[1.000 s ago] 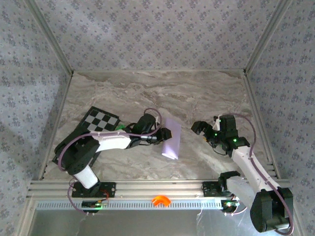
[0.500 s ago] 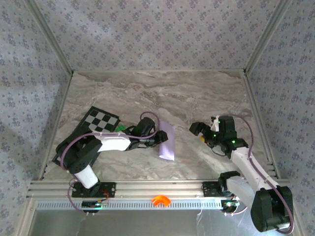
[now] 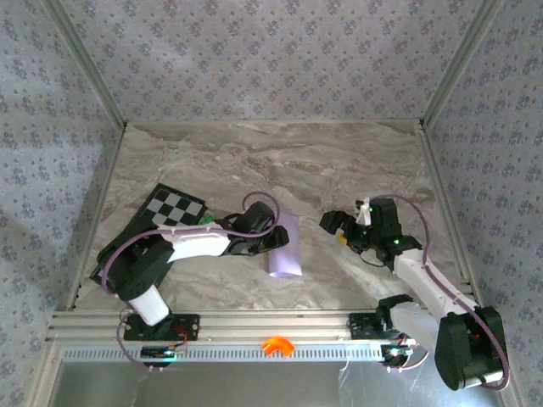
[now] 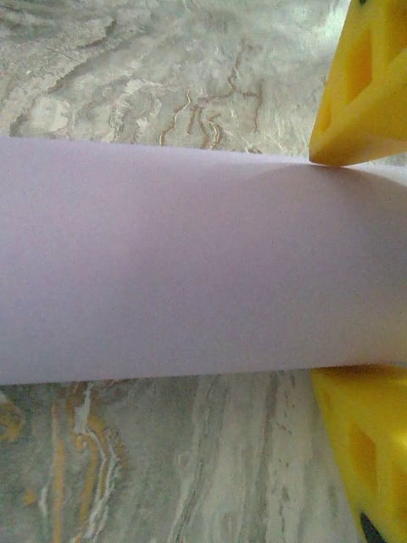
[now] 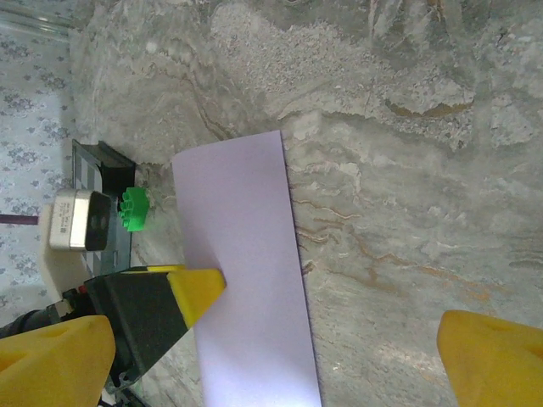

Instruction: Fold a paper plane with a square sheet of paper (pick it up from the middle)

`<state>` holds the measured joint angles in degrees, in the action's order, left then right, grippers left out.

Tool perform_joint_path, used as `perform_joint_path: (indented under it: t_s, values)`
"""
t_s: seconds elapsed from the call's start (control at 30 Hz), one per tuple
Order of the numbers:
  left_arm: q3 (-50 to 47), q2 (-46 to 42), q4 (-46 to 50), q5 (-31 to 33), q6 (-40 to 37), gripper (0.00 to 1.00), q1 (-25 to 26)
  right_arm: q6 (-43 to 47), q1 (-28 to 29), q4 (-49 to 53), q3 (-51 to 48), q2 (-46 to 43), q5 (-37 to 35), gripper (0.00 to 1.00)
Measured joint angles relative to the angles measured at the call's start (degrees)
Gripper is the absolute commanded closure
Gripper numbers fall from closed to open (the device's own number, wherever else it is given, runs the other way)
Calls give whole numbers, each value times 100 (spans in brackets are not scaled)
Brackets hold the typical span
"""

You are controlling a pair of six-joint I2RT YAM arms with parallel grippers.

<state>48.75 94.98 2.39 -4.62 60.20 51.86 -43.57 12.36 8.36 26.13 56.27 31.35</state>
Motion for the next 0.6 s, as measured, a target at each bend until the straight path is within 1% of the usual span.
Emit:
perform_joint_path:
  t_s: [0.1, 0.2, 0.43, 0.53, 0.6]
  values:
    - [238, -4, 437, 273, -164, 37, 94, 0, 22, -33, 0, 0, 0, 0]
    - [260, -68, 695, 501, -238, 38, 142, 0, 52, -87, 0, 7, 0, 0]
    - [133, -271, 874, 802, -343, 42, 140, -42, 184, -267, -2, 149, 0, 0]
    - [33, -273, 903, 857, -339, 43, 111, -61, 282, -354, -7, 243, 0, 3]
    - [-61, -273, 903, 879, -339, 43, 92, -79, 380, -463, -13, 341, 4, 10]
